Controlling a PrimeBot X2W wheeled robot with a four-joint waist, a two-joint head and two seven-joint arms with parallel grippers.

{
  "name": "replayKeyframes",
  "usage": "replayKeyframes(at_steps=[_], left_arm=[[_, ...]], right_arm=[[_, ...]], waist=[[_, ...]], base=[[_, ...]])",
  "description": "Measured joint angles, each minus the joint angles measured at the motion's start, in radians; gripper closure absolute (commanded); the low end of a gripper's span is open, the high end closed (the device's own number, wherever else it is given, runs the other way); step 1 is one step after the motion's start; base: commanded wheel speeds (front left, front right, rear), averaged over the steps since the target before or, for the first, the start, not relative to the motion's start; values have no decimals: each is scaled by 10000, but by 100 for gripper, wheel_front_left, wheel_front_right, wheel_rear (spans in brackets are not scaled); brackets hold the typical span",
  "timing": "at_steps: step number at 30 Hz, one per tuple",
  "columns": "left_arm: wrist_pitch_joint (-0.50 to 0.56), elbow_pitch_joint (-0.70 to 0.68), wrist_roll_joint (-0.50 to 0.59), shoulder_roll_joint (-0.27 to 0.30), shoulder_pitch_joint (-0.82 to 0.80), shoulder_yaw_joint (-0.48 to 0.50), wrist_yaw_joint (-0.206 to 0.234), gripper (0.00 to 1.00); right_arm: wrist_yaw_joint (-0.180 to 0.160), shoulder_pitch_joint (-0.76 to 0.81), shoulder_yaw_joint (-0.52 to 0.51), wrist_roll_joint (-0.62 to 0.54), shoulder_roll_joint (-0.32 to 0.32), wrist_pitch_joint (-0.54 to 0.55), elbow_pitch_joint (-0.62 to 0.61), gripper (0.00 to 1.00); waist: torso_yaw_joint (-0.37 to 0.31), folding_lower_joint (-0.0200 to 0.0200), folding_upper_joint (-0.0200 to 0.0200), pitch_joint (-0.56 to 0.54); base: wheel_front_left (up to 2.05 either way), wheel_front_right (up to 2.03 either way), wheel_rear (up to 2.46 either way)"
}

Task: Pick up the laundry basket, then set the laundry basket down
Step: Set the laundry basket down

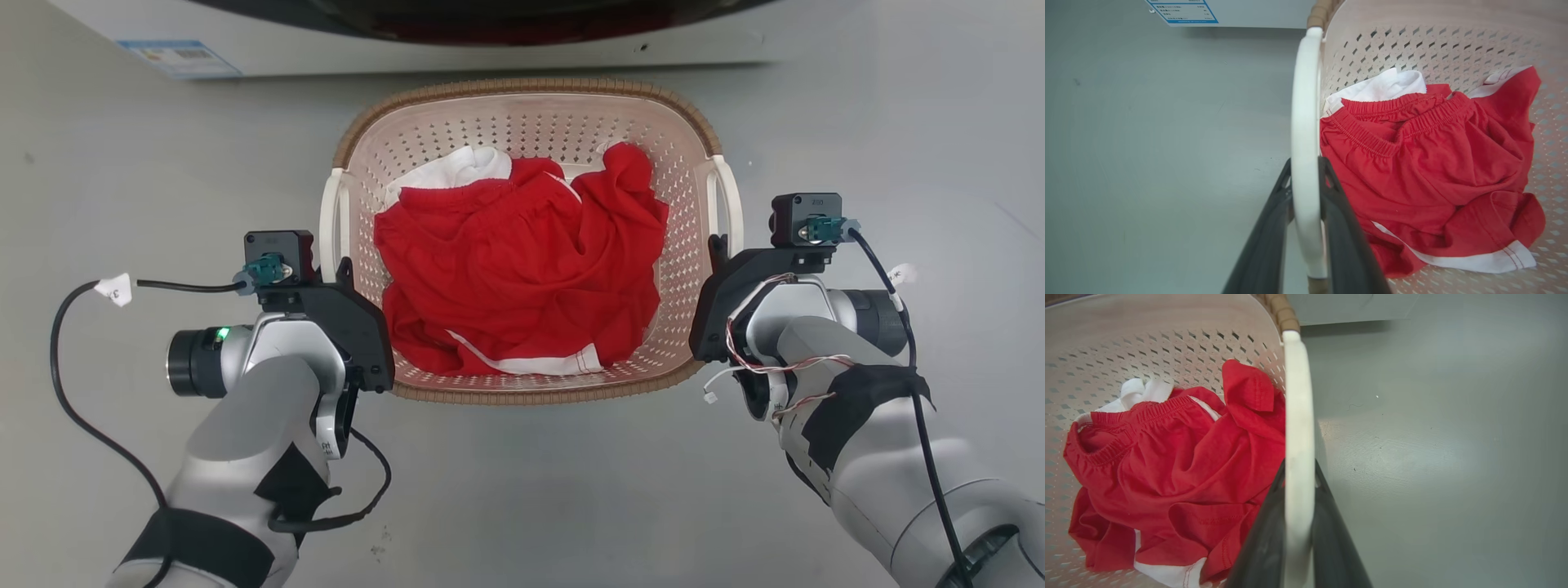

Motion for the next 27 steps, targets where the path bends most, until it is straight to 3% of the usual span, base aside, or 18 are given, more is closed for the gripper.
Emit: replayKeyframes(at_steps=[19,20,21,22,23,27], left_arm=[[-370,485,113,-65,-549,-58,-63,100],[-382,512,128,-65,-561,-63,-96,86],[-397,533,157,-67,-570,-73,-96,51],[-449,564,199,-63,-584,-84,-96,0],[-453,593,201,-65,-613,-92,-96,0],[-550,663,201,-151,-741,-104,-96,0]], right_arm=[[2,-130,173,-13,17,-347,-4,100],[2,-150,182,-13,17,-372,-4,77],[2,-173,203,-13,15,-431,-4,55],[2,-209,219,-21,15,-447,-2,15],[2,-240,234,-46,13,-508,-6,0],[6,-299,274,-73,58,-616,-63,0]], waist=[[-3,-2,-1,935],[-9,-2,-2,949],[-15,-2,-1,962],[-22,-2,-2,976],[-29,-2,-2,990],[-67,-3,-3,1041]], base=[[0,0,0],[0,0,0],[0,0,0],[0,0,0],[0,0,0],[0,0,0]])
